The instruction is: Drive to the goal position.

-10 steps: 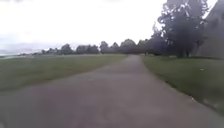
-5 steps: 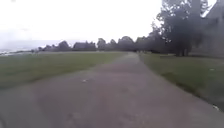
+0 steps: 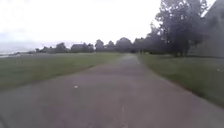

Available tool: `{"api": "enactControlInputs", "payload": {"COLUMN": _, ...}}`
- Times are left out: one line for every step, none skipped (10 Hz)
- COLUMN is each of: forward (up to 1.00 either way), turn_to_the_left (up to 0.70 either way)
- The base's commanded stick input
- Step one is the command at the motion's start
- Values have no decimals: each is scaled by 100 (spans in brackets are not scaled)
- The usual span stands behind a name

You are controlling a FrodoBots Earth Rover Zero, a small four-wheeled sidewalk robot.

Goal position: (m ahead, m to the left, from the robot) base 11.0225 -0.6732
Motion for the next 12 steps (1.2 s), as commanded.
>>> {"api": "enactControlInputs", "payload": {"forward": 100, "turn_to_the_left": -11}}
{"api": "enactControlInputs", "payload": {"forward": 100, "turn_to_the_left": -4}}
{"api": "enactControlInputs", "payload": {"forward": 100, "turn_to_the_left": -27}}
{"api": "enactControlInputs", "payload": {"forward": 100, "turn_to_the_left": -27}}
{"api": "enactControlInputs", "payload": {"forward": 100, "turn_to_the_left": -27}}
{"api": "enactControlInputs", "payload": {"forward": 100, "turn_to_the_left": -27}}
{"api": "enactControlInputs", "payload": {"forward": 100, "turn_to_the_left": -27}}
{"api": "enactControlInputs", "payload": {"forward": 100, "turn_to_the_left": -27}}
{"api": "enactControlInputs", "payload": {"forward": 100, "turn_to_the_left": -27}}
{"api": "enactControlInputs", "payload": {"forward": 100, "turn_to_the_left": -22}}
{"api": "enactControlInputs", "payload": {"forward": 100, "turn_to_the_left": -14}}
{"api": "enactControlInputs", "payload": {"forward": 100, "turn_to_the_left": -6}}
